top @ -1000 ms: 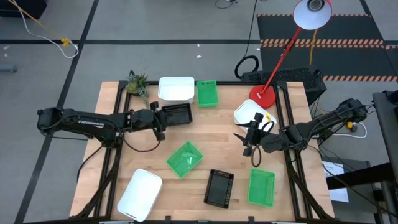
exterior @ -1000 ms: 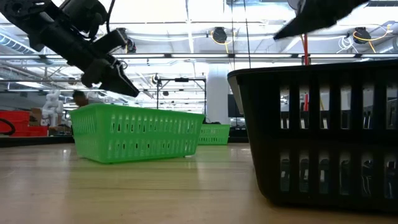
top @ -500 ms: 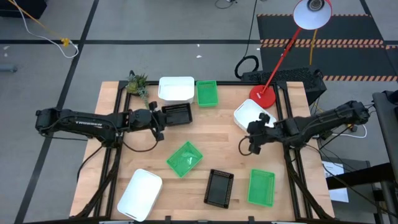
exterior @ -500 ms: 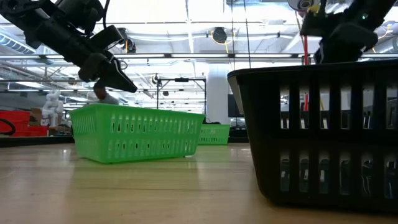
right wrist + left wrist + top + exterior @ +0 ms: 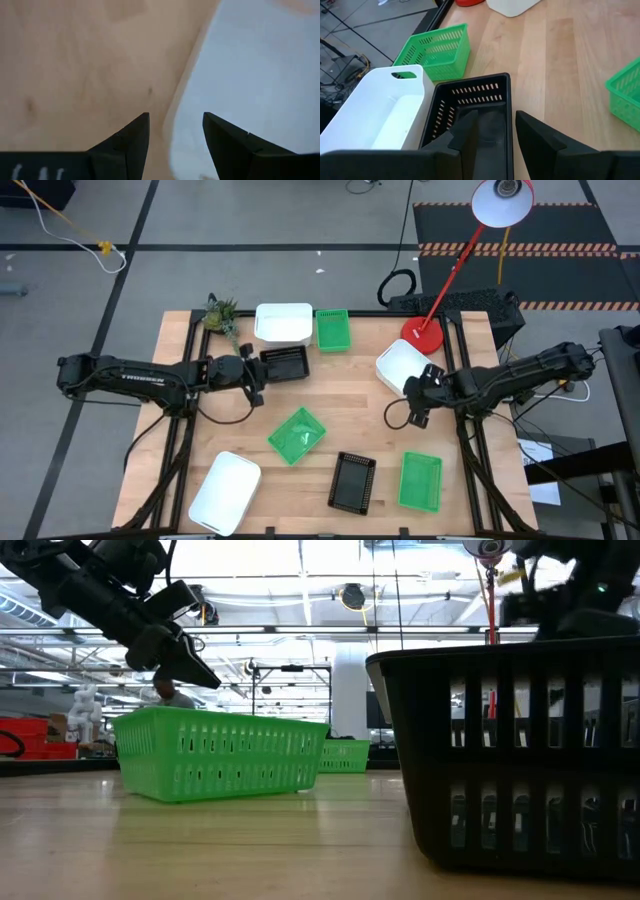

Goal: Stack baskets by color
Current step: Stack the top right white bin on top of the top left white bin

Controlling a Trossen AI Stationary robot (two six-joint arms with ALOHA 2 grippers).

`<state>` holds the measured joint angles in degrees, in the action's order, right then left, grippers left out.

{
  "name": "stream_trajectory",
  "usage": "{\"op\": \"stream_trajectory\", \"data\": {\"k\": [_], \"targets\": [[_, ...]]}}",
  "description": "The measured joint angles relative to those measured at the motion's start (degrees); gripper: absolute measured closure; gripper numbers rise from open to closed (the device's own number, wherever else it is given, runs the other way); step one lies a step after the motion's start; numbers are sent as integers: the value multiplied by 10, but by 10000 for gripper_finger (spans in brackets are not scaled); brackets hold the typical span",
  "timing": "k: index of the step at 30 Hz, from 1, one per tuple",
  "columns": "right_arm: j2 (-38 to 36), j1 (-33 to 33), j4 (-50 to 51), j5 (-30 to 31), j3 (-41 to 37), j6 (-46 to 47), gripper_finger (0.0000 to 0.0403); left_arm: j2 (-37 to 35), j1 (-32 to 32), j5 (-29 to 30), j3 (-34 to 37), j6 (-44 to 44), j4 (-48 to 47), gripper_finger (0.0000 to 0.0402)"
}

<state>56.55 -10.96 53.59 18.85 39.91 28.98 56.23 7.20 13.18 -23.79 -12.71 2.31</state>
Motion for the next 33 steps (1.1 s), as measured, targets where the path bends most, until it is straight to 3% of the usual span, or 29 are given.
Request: {"op": "stream_trajectory", "data": {"k": [11,23,33], "targets": [[0,0,-33,-41,-39,-40,268,0,0,-5,0,0,0,268],[0,13,-37,-52,-39,-43,394,0,0,-5,0,-1,0,268],[0,32,-89,-57,-35,-93,398,0,-7,4,0,-3,49,268]]}}
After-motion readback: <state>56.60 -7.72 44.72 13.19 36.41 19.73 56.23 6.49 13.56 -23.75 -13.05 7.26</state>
